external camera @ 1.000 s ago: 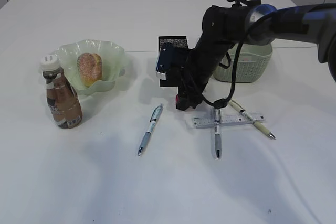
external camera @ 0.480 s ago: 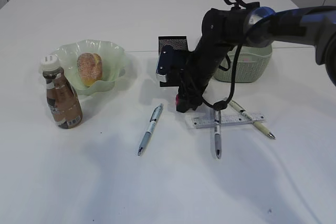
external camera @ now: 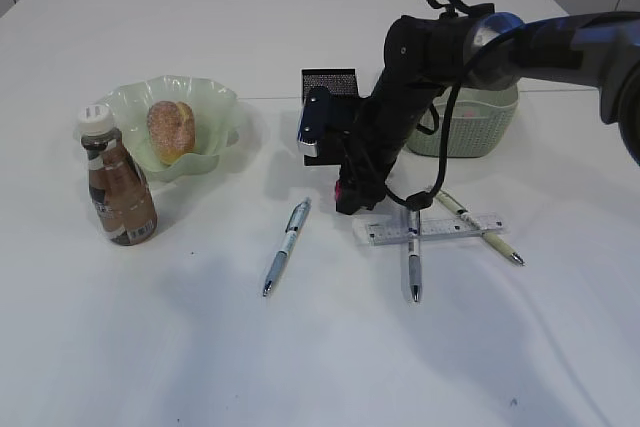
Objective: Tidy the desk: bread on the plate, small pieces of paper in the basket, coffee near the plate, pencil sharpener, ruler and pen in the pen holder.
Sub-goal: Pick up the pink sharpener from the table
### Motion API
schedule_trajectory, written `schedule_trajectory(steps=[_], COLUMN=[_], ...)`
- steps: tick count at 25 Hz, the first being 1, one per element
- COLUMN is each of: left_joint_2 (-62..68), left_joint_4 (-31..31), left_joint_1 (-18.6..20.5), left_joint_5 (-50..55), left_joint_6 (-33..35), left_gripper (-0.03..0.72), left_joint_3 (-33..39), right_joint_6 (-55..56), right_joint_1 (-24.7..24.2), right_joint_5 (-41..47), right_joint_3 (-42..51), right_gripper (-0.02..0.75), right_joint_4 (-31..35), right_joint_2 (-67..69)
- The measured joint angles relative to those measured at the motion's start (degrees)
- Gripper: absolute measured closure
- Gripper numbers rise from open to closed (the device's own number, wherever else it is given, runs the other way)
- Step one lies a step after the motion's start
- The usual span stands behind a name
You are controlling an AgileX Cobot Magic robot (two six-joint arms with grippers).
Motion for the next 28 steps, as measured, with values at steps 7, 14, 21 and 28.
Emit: schedule_trajectory(steps=[7, 14, 21, 28], left_joint_2=[0.0, 0.0, 0.0, 0.0], left_joint_4=[0.0, -0.1, -0.19, -0.19], left_joint_1=[0.0, 0.0, 0.0, 0.0], left_joint_5=[0.45, 1.01, 1.45, 1.45], left_joint_6=[0.0, 0.0, 0.0, 0.0], left_gripper=[0.24, 0.24, 0.24, 0.24], left_joint_3=[0.0, 0.0, 0.0, 0.0], right_joint_6=[0.0, 0.0, 0.0, 0.0], right_joint_1=[0.0, 0.0, 0.0, 0.0], right_joint_5=[0.0, 0.94, 1.16, 1.28], right_joint_3=[0.0, 0.0, -0.2, -0.2], right_gripper=[0.239, 0.239, 0.241, 0.323], right_joint_4=[0.89, 1.41, 1.85, 1.52], right_joint_2=[0.0, 0.13, 0.42, 0.42])
